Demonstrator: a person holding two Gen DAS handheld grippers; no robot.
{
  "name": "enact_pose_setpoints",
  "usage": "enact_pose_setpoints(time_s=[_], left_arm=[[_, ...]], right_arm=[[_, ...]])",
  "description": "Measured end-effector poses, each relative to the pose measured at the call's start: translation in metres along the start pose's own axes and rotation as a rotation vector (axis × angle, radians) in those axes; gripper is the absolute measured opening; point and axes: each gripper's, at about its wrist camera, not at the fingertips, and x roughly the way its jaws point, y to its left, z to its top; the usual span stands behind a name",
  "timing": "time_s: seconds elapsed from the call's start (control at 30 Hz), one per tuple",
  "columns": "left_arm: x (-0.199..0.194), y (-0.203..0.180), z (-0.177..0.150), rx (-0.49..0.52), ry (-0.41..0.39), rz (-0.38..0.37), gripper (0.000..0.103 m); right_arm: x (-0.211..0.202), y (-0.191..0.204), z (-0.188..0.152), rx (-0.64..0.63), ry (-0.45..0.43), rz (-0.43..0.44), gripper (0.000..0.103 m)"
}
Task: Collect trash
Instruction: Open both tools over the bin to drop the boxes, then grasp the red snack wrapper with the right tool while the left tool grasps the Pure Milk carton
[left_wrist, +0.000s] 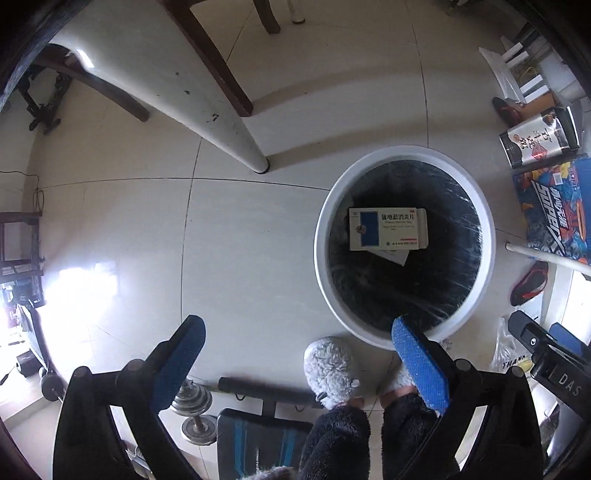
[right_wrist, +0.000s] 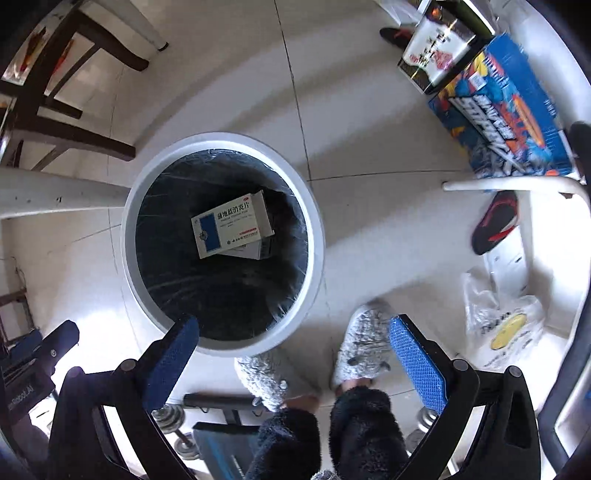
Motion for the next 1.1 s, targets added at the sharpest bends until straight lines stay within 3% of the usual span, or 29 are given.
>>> enact_pose_setpoints(time_s=[0.4, 0.87, 1.1], left_arm=[[-0.094, 0.010, -0.032, -0.009, -0.025, -0.037, 0.103], [-0.257, 0.015, -0.081, 0.034, -0.069, -0.091, 0.103], [-0.355, 0.007, -0.071, 0.052, -0.189, -0.105, 0.103]], right_arm=[[-0.113, 0.008, -0.047, -0.039, -0.049, -0.026, 0.103], [-0.315, 0.005, -0.096, -0.072, -0.130, 0.009, 0.103], [-0.417, -0.001, -0.110, -0.022, -0.155, 0.096, 0.103]])
